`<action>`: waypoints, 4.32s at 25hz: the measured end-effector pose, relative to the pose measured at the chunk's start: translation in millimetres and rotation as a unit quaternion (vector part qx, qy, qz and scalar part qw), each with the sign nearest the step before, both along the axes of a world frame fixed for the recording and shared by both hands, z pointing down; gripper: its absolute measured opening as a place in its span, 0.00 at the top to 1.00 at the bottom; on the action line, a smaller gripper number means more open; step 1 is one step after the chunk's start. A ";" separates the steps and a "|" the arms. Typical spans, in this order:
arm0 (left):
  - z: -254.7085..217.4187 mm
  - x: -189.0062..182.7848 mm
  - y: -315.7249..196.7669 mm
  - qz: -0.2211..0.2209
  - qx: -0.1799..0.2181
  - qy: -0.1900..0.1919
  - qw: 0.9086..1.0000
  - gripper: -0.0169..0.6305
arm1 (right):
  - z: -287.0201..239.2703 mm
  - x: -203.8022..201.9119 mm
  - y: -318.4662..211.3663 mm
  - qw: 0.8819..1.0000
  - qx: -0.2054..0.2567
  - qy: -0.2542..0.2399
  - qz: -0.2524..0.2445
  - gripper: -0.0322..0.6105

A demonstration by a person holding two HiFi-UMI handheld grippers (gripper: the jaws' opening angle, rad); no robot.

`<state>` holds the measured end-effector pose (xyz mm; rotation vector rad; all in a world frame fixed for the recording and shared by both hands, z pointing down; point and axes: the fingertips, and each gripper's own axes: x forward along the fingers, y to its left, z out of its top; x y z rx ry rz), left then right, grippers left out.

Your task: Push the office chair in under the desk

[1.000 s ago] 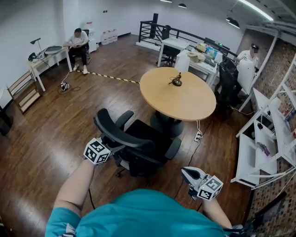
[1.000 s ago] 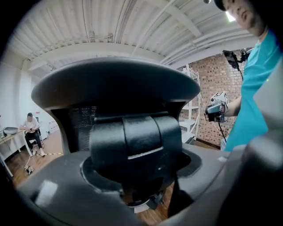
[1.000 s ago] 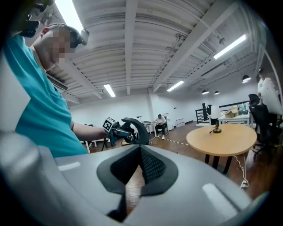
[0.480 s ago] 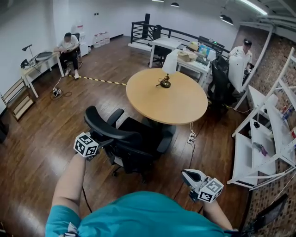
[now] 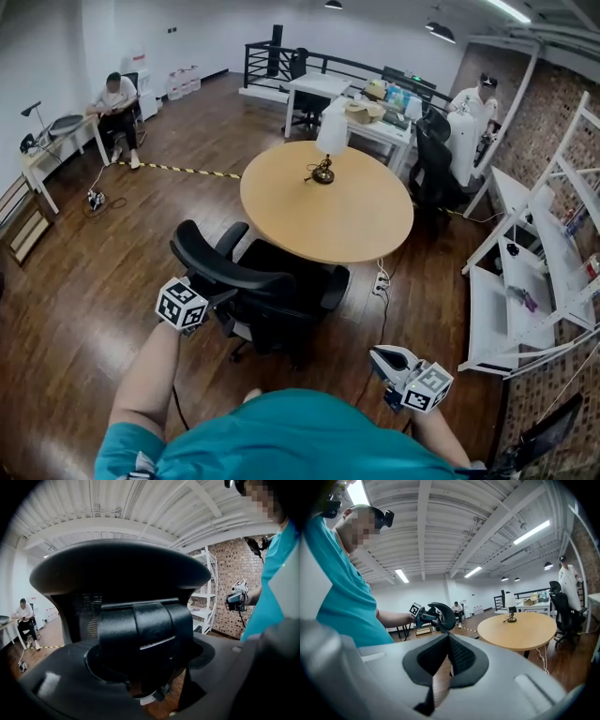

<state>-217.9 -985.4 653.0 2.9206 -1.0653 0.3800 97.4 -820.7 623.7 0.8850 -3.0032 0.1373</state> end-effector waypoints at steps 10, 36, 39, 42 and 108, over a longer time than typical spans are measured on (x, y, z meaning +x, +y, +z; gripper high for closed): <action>6.7 -19.9 -57.6 0.026 -0.003 0.001 1.000 0.47 | -3.5 -69.6 -69.7 0.999 0.006 0.017 0.030 0.95; -10.7 -73.6 -30.7 0.006 0.034 0.100 0.994 0.45 | 3.8 -104.4 -69.3 0.999 0.009 0.016 0.039 0.95; -15.5 -86.6 -14.2 -0.046 0.030 0.124 0.991 0.41 | -1.3 -91.1 -49.9 0.999 0.015 0.012 0.029 0.95; -11.3 -90.8 18.5 -0.082 0.034 0.125 0.988 0.43 | 2.7 -70.9 -21.2 1.000 0.020 0.010 0.019 0.95; -49.8 54.1 782.8 -0.031 0.056 0.182 0.981 0.93 | -15.4 -40.3 583.5 0.993 0.045 0.009 -0.112 0.95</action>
